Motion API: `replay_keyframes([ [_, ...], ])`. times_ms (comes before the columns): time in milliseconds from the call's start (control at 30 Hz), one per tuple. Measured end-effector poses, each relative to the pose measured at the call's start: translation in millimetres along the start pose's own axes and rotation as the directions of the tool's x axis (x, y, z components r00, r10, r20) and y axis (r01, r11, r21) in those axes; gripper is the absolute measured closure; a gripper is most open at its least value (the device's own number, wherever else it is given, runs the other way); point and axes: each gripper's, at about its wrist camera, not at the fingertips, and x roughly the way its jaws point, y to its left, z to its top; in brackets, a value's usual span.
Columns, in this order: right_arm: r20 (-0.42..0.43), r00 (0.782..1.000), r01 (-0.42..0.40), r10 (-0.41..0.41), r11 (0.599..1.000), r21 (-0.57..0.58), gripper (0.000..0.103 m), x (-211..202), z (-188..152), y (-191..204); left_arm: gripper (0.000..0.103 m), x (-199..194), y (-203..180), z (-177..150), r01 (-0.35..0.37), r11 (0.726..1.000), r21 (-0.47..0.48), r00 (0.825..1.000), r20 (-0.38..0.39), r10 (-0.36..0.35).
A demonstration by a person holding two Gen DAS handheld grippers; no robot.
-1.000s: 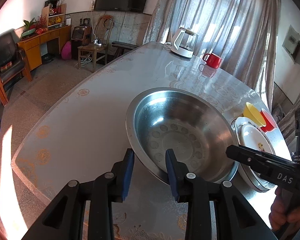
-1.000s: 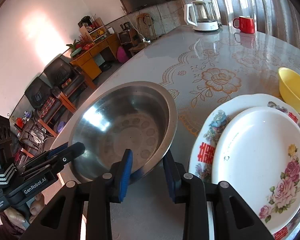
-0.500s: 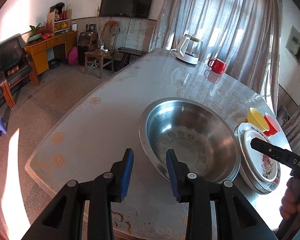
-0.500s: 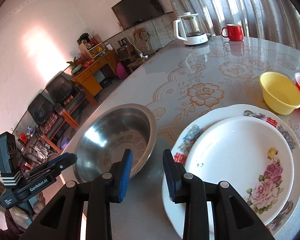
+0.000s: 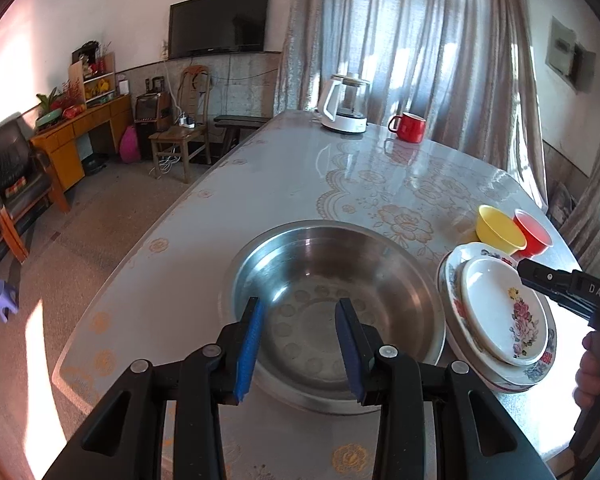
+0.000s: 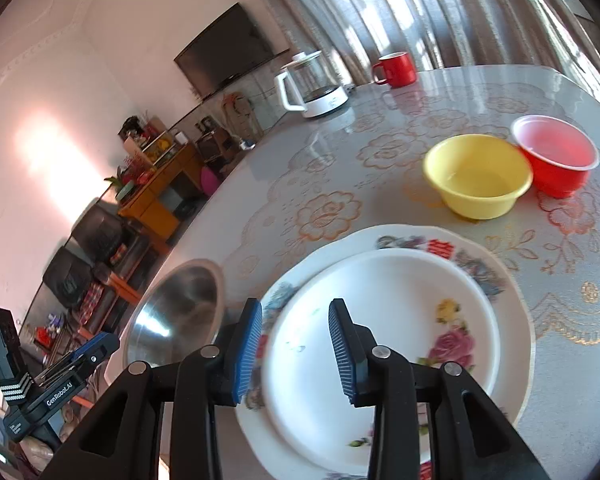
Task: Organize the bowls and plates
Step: 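Slide the steel bowl beside the plate stack and open the left gripper, then move the left gripper to the rim of the yellow bowl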
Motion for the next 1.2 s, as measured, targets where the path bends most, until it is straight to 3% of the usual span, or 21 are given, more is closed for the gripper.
replay_keyframes([
  [467, 0.054, 0.997, 0.054, -0.062, 0.99, 0.133, 0.069, -17.3, 15.1, -62.5, 0.065, 24.1, -61.5, 23.4, 0.056, 0.987, 0.15, 0.998, -0.026, -0.053],
  [733, 0.073, 0.993, 0.08, -0.097, 0.975, 0.208, 0.069, -17.2, 28.0, -97.2, 0.065, 48.2, -99.6, 39.9, 0.11, 0.97, 0.216, 0.992, -0.081, -0.095],
  [967, 0.099, 0.983, 0.123, -0.155, 0.955, 0.27, 0.069, -17.0, 43.0, -124.9, 0.065, 75.3, -139.8, 63.3, 0.213, 0.956, 0.2, 0.971, -0.155, -0.183],
  [1200, 0.082, 0.976, 0.167, -0.2, 0.938, 0.303, 0.071, -0.5, 60.8, -147.0, 0.065, 106.5, -185.1, 86.4, 0.27, 0.939, 0.213, 0.954, -0.193, -0.23],
])
